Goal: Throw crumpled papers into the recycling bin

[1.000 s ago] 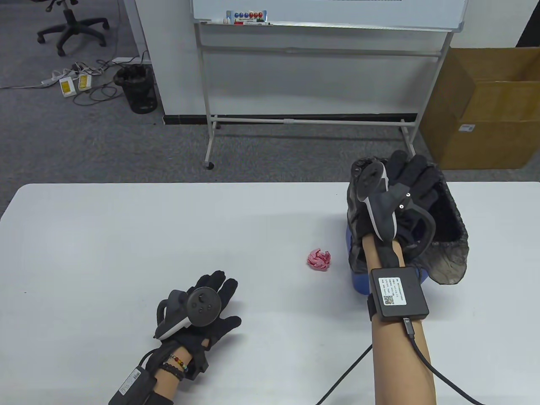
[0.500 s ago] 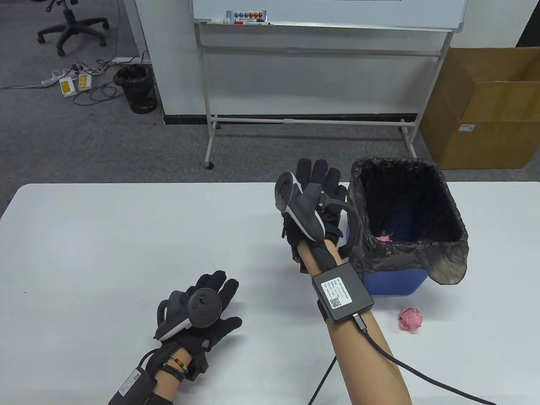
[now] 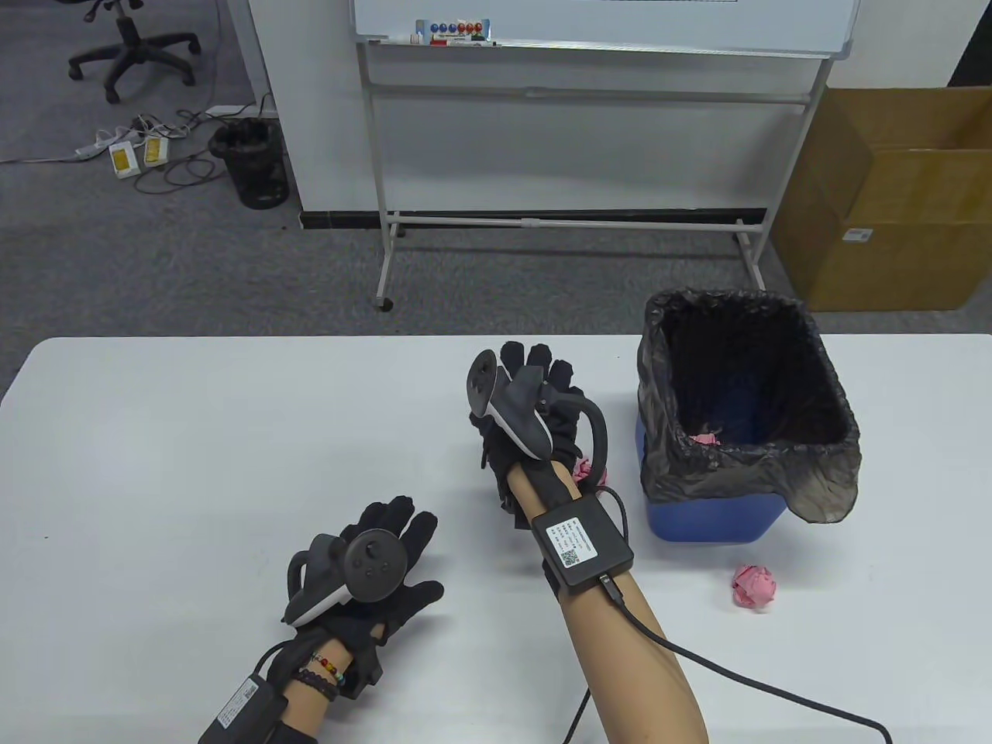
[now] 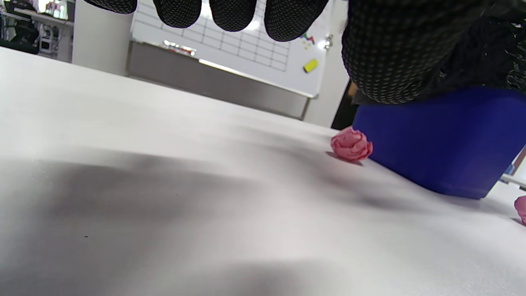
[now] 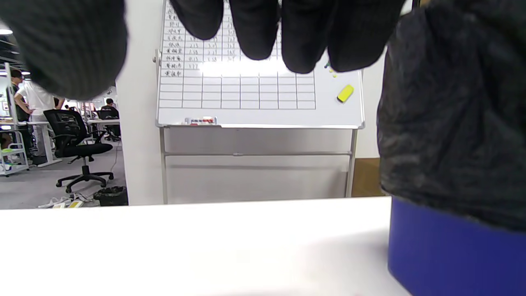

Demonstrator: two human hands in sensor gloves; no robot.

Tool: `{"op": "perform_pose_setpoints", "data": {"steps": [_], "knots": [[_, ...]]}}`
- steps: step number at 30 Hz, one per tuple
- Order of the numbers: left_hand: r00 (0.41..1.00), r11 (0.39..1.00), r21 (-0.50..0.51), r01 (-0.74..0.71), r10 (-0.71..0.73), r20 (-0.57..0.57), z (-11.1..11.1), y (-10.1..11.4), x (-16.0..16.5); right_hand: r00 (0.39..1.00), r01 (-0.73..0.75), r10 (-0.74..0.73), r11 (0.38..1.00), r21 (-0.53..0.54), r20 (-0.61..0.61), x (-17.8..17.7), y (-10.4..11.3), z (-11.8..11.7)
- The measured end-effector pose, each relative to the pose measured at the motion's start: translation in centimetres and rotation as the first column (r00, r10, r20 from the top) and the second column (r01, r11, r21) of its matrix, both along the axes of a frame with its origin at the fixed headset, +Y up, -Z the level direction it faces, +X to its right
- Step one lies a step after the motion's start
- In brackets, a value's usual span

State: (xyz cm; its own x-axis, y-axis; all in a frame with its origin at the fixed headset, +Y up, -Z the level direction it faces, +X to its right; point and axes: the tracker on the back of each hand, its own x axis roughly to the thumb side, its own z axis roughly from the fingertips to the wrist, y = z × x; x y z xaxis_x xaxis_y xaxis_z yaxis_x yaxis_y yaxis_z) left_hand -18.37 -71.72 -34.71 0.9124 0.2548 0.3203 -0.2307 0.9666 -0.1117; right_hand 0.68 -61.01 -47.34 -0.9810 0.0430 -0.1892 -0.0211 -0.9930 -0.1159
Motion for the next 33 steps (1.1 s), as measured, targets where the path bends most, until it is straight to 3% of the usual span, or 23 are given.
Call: {"op": "perform_pose_setpoints", "data": {"steps": [12, 23, 28, 33], "knots": [[1.000, 1.000, -0.009, 0.022, -0.022, 0.001, -0.1, 0.0, 0.1, 0.994, -0.023, 0.039, 0.987, -0.159, 0.099, 2.2, -7.2, -2.9], [0.999, 0.999, -0.013, 0.037, -0.037, -0.002, -0.1, 0.0, 0.2, 0.980, -0.035, 0.093, 0.950, -0.309, 0.176, 4.7, -12.4, -4.3], [0.999, 0.999, -0.014, 0.039, -0.039, -0.004, -0.1, 0.0, 0.2, 0.967, -0.068, 0.146, 0.937, -0.343, 0.209, 5.4, -13.3, -4.3], [0.999, 0.999, -0.015, 0.039, -0.039, -0.005, -0.1, 0.1, 0.2, 0.960, -0.104, 0.172, 0.953, -0.285, 0.223, 5.7, -13.2, -4.1]]}}
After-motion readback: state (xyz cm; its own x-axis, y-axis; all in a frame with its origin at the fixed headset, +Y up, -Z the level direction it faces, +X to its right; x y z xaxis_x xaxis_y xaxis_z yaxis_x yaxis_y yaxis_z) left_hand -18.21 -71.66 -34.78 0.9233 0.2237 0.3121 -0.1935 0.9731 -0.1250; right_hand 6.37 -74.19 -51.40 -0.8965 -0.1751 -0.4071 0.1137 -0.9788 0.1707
